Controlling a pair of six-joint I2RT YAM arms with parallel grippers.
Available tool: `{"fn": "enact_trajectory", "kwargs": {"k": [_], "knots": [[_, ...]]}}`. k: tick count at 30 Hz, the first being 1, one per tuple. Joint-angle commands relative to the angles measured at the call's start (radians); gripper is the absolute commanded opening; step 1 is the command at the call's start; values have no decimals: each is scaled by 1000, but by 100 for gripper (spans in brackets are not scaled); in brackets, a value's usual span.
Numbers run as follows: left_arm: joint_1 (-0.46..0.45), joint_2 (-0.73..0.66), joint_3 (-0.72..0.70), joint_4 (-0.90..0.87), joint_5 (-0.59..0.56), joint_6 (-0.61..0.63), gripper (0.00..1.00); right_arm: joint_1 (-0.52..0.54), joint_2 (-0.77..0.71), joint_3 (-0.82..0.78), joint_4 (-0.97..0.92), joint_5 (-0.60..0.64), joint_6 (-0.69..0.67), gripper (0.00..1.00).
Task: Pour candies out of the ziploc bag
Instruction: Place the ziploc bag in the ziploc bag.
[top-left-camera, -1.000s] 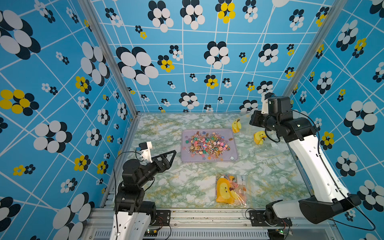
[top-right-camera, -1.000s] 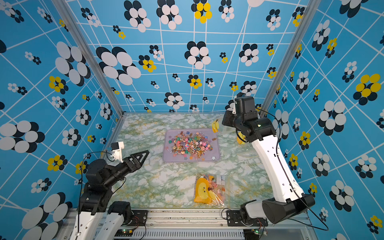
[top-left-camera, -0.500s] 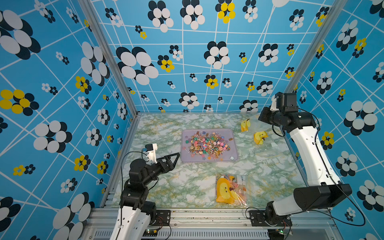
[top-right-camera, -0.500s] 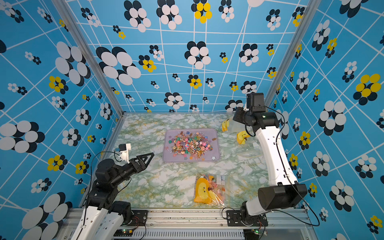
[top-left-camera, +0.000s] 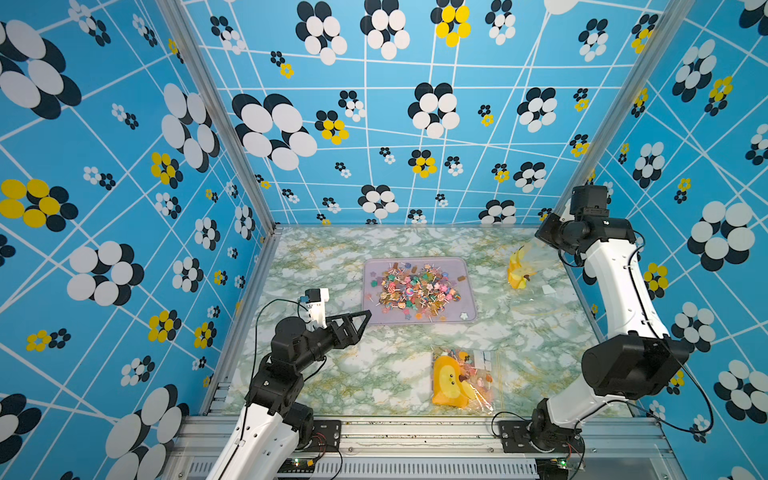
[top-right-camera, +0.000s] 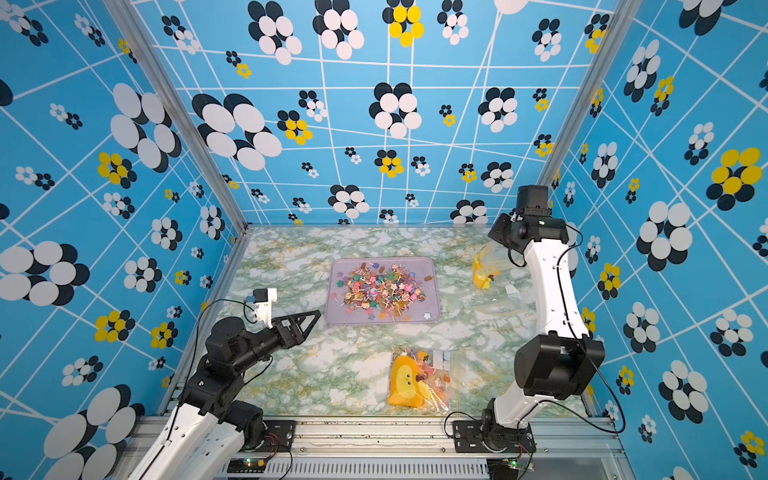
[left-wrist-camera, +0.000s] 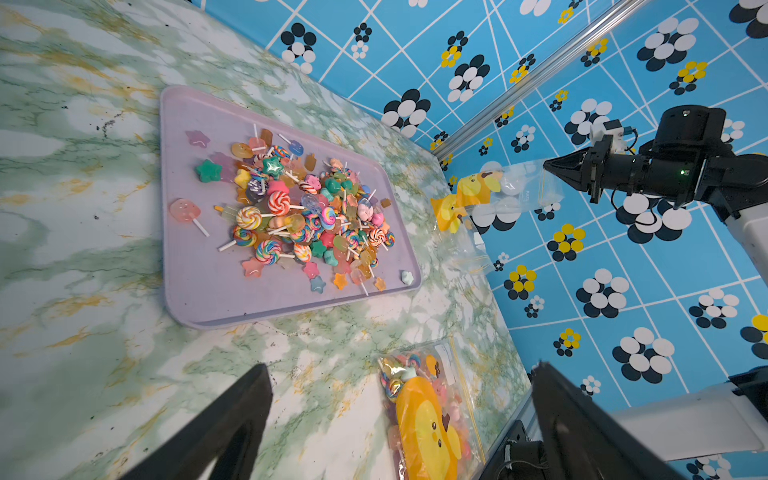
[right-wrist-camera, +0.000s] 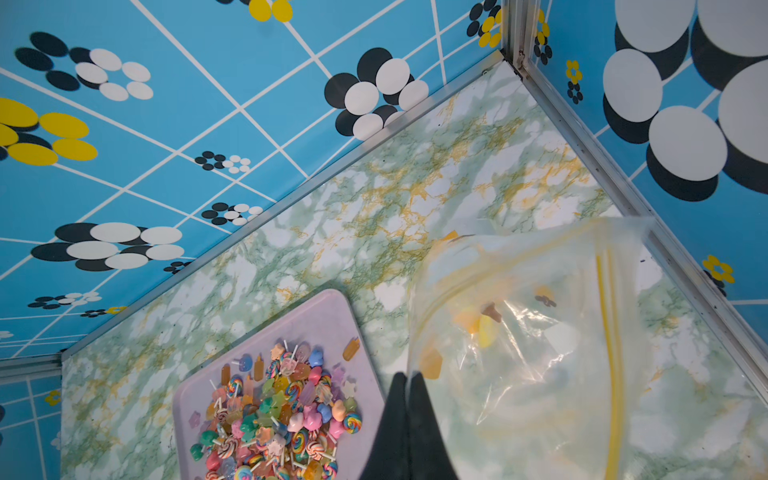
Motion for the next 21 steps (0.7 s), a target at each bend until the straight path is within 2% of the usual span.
{"fn": "enact_trajectory", "kwargs": {"k": [1, 12, 21], "knots": [[-16, -2, -12, 18, -38, 35, 99, 2, 9, 11, 40, -7, 34, 0], [-33, 3, -8, 14, -60, 29, 100, 3, 56, 3, 59, -9, 43, 0], [-51, 11, 13, -6, -81, 37, 100, -66, 71, -224, 160, -12, 147, 0]]}}
